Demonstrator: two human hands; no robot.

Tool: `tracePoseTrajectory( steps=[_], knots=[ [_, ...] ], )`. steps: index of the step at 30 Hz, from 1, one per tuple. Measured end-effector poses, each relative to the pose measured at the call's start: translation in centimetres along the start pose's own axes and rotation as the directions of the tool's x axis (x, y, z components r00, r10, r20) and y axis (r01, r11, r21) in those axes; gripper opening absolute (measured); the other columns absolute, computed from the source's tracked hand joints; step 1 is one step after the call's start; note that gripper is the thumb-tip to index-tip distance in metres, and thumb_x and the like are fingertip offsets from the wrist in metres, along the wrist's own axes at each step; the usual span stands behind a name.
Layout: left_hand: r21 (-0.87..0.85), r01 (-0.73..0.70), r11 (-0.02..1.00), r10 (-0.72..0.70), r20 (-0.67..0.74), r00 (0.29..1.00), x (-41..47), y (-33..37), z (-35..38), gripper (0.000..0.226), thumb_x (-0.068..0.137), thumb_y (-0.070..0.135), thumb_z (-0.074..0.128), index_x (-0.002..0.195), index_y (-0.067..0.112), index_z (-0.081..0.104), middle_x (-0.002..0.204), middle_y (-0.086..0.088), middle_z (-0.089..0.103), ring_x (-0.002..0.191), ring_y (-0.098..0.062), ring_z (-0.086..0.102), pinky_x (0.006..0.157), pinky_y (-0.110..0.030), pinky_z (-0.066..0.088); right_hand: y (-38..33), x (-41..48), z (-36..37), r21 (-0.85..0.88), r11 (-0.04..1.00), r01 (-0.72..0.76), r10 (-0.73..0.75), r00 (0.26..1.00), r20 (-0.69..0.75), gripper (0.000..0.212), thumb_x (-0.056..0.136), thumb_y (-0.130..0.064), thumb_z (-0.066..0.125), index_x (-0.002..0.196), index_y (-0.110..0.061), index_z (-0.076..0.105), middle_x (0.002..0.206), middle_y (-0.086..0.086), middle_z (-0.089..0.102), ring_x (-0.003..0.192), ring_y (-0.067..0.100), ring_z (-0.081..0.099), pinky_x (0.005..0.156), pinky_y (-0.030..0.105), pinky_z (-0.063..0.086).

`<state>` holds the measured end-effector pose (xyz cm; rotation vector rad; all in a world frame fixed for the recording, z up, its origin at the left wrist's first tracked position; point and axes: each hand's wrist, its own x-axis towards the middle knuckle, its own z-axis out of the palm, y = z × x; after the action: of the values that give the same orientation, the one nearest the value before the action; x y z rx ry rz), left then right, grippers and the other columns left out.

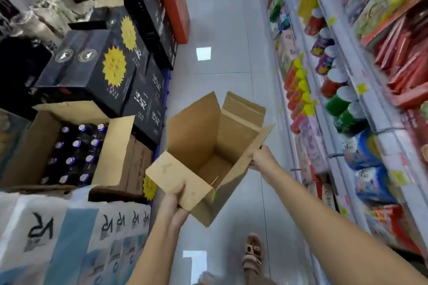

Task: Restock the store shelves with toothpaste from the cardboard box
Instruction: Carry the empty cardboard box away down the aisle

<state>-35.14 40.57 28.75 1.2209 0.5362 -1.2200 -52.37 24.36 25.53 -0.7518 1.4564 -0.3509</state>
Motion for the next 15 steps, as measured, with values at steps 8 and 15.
tracePoseTrajectory(
  steps=[8,15],
  knots=[
    [-0.059,-0.015,0.998,0.016,0.02,1.0,16.6,6.2,6.0,0.018,0.101,0.008,0.038,0.11,0.008,0.054,0.075,-0.005,0.073,0.062,-0.016,0.07,0.057,-0.036,0.058,-5.3,13.3,7.0,-0.145,0.989,0.028,-0.032,0.999,-0.029,0.022,0.089,-0.003,0.048,0.11,-0.004,0.046,0.107,0.013,0.059,0.097,0.029,0.062,0.074,0.036,0.058],
    [-0.007,0.069,0.998,-0.069,-0.014,0.998,29.1,10.8,8.2,0.018,0.1,0.003,0.038,0.101,0.009,0.056,0.073,-0.005,0.072,0.073,-0.021,0.067,0.072,-0.04,0.057,-7.2,24.5,14.9,-0.159,0.987,-0.016,-0.006,0.991,-0.135,0.016,0.089,0.001,0.044,0.101,-0.01,0.045,0.096,0.008,0.054,0.081,0.021,0.055,0.065,0.033,0.054]
  ],
)
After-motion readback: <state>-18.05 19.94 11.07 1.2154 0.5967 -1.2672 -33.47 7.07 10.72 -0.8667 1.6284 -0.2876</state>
